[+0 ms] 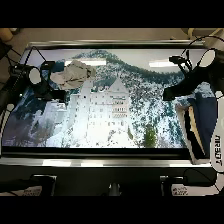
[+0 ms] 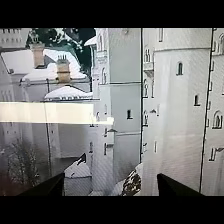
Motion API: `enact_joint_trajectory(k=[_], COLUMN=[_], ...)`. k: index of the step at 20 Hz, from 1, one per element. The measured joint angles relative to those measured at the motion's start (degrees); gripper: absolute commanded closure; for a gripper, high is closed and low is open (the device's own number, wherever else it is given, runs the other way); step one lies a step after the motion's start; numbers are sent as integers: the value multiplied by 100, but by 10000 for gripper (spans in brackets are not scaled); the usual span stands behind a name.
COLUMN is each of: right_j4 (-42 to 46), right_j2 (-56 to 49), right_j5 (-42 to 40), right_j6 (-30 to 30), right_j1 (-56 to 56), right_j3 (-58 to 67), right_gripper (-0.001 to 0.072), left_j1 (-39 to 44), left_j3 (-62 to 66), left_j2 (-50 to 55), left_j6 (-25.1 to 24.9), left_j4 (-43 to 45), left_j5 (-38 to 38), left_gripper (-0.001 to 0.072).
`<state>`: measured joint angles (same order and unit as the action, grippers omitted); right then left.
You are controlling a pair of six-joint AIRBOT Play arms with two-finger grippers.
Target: Fold the shirts.
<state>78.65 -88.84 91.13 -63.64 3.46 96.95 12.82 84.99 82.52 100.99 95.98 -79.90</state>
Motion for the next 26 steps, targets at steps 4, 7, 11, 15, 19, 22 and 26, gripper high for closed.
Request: enact_joint_trajectory(k=[4, 7, 11, 15, 19, 22, 26], right_j4=[-2, -2, -2, -9, -11, -9, -4], right_j2=[2, 0, 0, 0, -2, -2, 11], right_j5=[-44, -424, -1248, -1816, -1996, -2260, -2417], right_j6=[-7, -26, 26, 59, 63, 63, 72], right_j1=[0, 0, 0, 0, 0, 0, 0], right_j3=[0, 0, 0, 0, 0, 0, 7], right_gripper=[18, 17, 17, 17, 17, 17, 33], left_j1=[0, 15, -186, -695, -1043, -1117, -1128], left_j3=[-2, -2, 431, 1698, 2664, 2905, 3023], left_j2=[17, 81, 557, 1867, 3171, 3683, 3814], left_j6=[11, 20, 339, 761, 1023, 1093, 1067], left_j4=[0, -9, -63, -282, -1058, -1421, -1755], left_j5=[221, 820, 2122, 2479, 2240, 2323, 2347], left_gripper=[-13, -13, -13, -13, -13, 378, 684])
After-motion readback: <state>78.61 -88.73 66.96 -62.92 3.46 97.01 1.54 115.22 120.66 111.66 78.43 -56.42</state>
